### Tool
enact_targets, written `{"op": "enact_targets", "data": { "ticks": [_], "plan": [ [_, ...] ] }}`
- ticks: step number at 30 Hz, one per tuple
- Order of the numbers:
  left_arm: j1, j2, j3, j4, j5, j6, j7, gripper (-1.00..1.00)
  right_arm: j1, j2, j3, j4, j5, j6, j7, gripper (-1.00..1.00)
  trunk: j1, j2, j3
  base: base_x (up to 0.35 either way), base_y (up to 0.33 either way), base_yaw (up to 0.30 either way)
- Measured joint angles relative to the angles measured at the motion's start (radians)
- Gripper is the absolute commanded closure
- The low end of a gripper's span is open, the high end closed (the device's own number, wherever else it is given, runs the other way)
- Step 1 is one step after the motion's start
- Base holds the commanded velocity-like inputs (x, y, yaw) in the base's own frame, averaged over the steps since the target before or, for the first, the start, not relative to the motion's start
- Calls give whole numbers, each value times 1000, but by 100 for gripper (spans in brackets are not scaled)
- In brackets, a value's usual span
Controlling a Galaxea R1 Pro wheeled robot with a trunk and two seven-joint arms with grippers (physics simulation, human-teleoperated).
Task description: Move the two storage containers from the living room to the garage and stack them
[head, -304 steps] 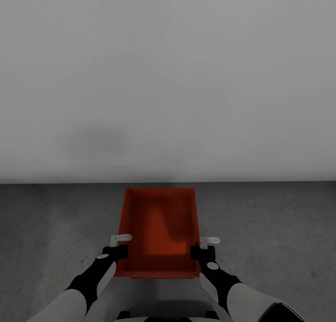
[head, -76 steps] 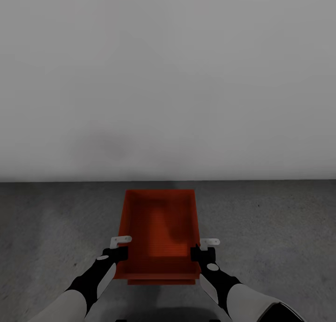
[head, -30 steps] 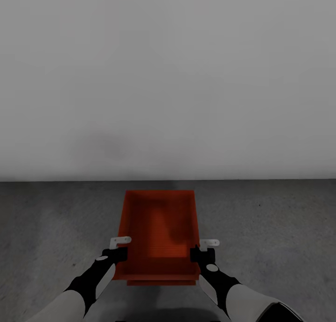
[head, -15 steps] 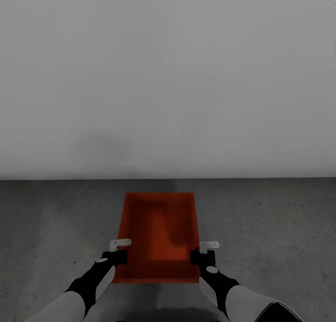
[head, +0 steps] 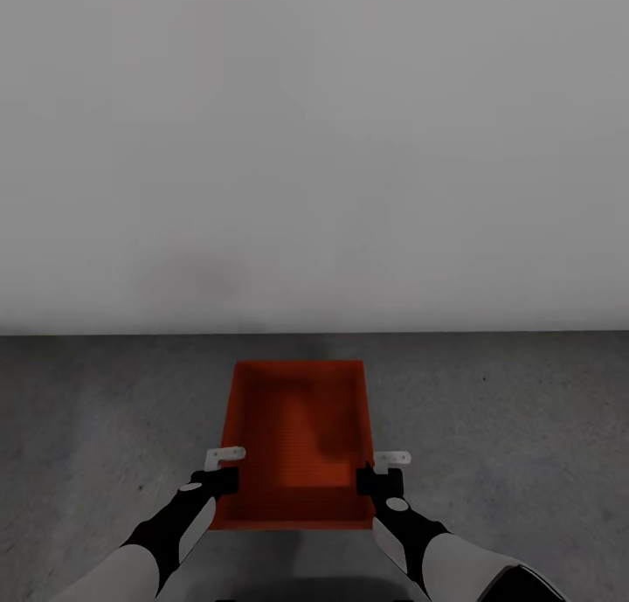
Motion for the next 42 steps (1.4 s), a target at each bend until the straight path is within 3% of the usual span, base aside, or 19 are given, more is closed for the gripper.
{"op": "enact_targets", "data": {
  "ticks": [18, 38, 42],
  "plan": [
    [0, -1, 3, -1, -3, 1, 0, 100, 0, -1, 1, -2, 0, 1, 0, 100, 0, 0, 0, 0, 0, 0],
    [0, 0, 3, -1, -2, 0, -1, 100, 0, 0, 1, -1, 0, 0, -1, 100, 77, -140, -63, 0, 0, 0],
    [0, 0, 3, -1, -2, 0, -1, 100, 0, 0, 1, -1, 0, 0, -1, 100, 77, -140, -63, 0, 0, 0]
  ]
}}
